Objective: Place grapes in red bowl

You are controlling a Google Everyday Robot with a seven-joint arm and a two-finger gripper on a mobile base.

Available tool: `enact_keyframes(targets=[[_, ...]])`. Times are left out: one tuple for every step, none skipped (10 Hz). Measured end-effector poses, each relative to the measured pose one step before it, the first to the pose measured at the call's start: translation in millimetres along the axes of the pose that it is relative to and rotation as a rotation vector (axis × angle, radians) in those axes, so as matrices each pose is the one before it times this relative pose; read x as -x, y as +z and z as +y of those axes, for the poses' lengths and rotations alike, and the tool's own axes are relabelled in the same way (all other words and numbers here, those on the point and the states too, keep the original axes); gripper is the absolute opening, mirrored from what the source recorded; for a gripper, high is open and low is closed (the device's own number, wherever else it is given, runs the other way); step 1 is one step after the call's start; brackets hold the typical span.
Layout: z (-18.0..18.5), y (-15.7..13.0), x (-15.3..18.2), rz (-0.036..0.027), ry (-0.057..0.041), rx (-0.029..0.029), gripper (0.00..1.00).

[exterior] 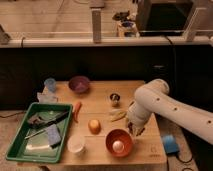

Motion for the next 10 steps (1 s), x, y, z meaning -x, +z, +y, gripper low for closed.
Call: enact_keyframes(targets=[[1.30, 3.20, 4.57, -0.00192, -0.00830, 0.00639, 0.00], [-0.85, 3.70, 8.81, -0.00488, -0.01620, 0.00646, 0.00], [-0.17, 1.40, 3.81, -0.00214, -0.00728, 0.00269, 0.00], [-0.37, 0.77, 2.33, -0.00144, -0.00547, 0.00176, 0.00], [1.67, 2.79, 3.73, -0.00106, -0.00525, 0.00775, 0.00], [-1.34, 0.44, 2.22, -0.00128, -0.00514, 0.00122, 0.00], [0.44, 1.10, 2.32, -0.00324, -0.00444, 0.00550, 0.00], [-1.16, 1.94, 6.22, -0.00413, -0.00905, 0.00915, 0.00], [-2.97, 1.94, 5.65, -0.00534, -0.01022, 0.00255, 0.01], [0.43, 1.00, 0.78, -0.00230, -0.00202, 0.00194, 0.03]])
